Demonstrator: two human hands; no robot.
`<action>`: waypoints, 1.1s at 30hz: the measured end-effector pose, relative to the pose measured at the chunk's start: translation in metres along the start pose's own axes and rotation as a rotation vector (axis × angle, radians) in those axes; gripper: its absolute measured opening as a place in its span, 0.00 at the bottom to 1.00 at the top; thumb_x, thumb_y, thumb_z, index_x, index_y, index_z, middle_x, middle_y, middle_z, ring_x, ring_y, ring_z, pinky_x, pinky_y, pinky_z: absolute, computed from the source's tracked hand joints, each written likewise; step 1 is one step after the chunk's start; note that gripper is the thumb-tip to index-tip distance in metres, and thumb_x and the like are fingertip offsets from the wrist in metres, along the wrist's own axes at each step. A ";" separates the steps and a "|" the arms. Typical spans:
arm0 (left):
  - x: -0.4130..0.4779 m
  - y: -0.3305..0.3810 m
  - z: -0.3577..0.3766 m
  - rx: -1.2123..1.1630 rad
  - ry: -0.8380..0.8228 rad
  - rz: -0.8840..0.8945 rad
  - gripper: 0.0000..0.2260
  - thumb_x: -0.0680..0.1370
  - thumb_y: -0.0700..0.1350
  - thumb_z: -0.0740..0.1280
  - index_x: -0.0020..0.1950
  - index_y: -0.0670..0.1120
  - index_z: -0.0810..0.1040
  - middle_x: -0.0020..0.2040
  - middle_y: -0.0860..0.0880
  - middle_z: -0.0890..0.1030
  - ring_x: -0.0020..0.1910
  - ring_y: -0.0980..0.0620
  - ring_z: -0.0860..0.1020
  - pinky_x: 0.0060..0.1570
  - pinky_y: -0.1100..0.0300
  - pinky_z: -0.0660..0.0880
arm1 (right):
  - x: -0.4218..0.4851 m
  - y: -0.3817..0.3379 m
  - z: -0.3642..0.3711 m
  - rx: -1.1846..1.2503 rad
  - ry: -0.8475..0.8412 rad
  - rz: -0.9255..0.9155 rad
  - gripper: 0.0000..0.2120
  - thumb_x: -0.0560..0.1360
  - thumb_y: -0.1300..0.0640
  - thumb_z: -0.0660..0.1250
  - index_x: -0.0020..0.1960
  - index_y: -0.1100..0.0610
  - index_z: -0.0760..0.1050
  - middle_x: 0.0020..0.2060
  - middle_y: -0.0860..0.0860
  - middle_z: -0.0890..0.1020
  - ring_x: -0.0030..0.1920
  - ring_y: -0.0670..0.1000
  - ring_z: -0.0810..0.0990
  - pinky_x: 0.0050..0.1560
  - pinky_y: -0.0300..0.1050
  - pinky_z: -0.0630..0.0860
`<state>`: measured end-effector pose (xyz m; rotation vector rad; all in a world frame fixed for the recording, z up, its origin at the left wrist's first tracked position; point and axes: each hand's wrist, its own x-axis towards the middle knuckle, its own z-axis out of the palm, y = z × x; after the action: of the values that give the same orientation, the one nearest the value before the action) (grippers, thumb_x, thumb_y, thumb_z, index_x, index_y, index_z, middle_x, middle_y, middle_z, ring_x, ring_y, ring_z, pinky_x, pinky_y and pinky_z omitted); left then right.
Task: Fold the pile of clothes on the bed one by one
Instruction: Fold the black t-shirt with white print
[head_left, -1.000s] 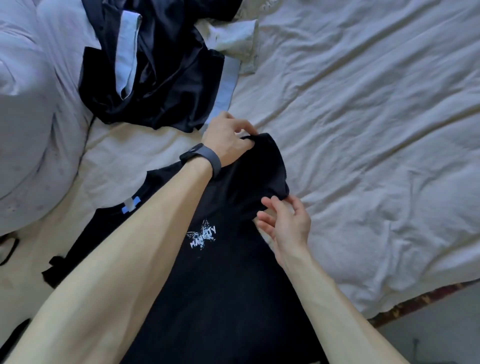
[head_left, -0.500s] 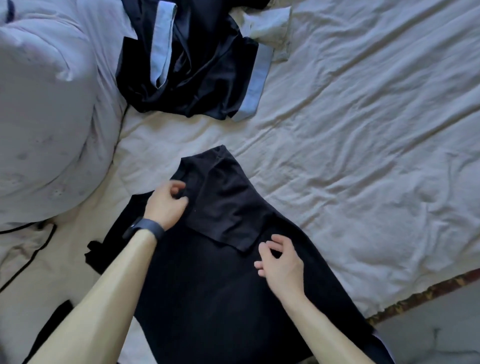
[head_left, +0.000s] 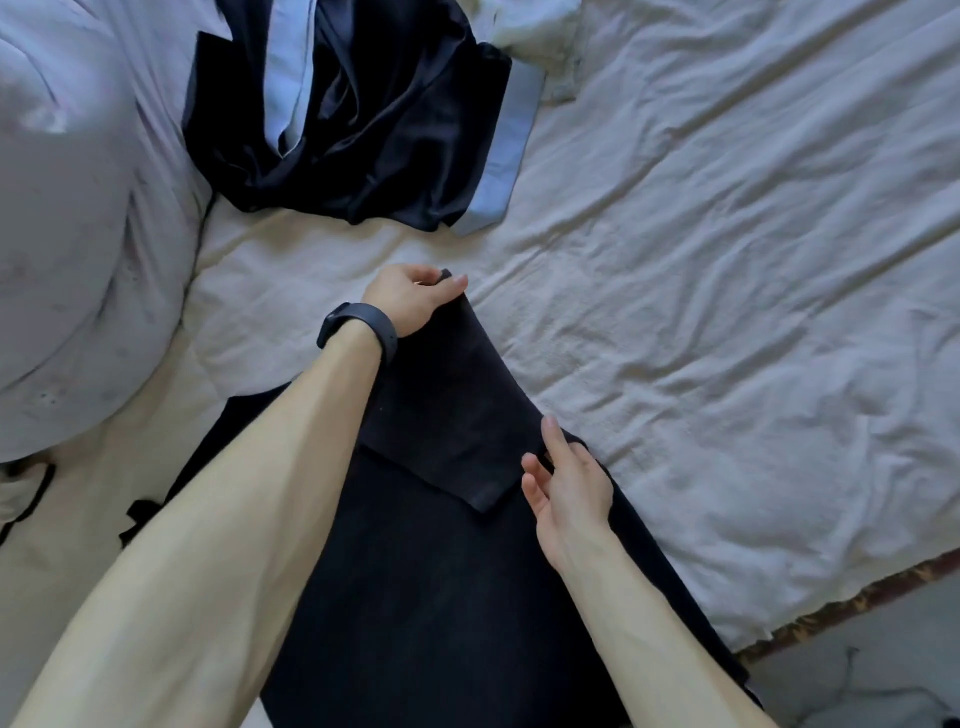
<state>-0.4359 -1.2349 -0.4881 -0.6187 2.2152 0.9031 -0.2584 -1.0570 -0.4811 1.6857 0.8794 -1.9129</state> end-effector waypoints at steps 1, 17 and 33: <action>0.004 0.000 0.002 -0.066 0.000 -0.005 0.25 0.75 0.61 0.72 0.65 0.46 0.79 0.58 0.54 0.78 0.58 0.54 0.76 0.64 0.56 0.72 | 0.001 0.000 -0.004 0.013 -0.007 0.002 0.12 0.73 0.50 0.78 0.50 0.55 0.78 0.50 0.47 0.83 0.36 0.44 0.83 0.35 0.38 0.78; 0.017 -0.013 0.023 -0.225 0.067 0.071 0.06 0.76 0.49 0.74 0.50 0.53 0.78 0.48 0.52 0.81 0.51 0.49 0.81 0.56 0.52 0.79 | -0.001 0.016 0.010 -0.467 0.096 -0.266 0.21 0.81 0.50 0.68 0.72 0.55 0.70 0.33 0.39 0.84 0.36 0.47 0.86 0.39 0.42 0.82; -0.132 -0.110 0.147 0.378 0.521 0.055 0.32 0.78 0.60 0.59 0.79 0.49 0.62 0.81 0.45 0.57 0.80 0.44 0.55 0.75 0.39 0.55 | -0.018 -0.044 0.018 -1.887 -0.184 -1.013 0.11 0.80 0.44 0.60 0.47 0.48 0.77 0.39 0.46 0.83 0.43 0.51 0.82 0.48 0.51 0.79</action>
<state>-0.2200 -1.1747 -0.5210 -0.6638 2.7821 0.3444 -0.2987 -1.0404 -0.4545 -0.1682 2.4304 -0.5834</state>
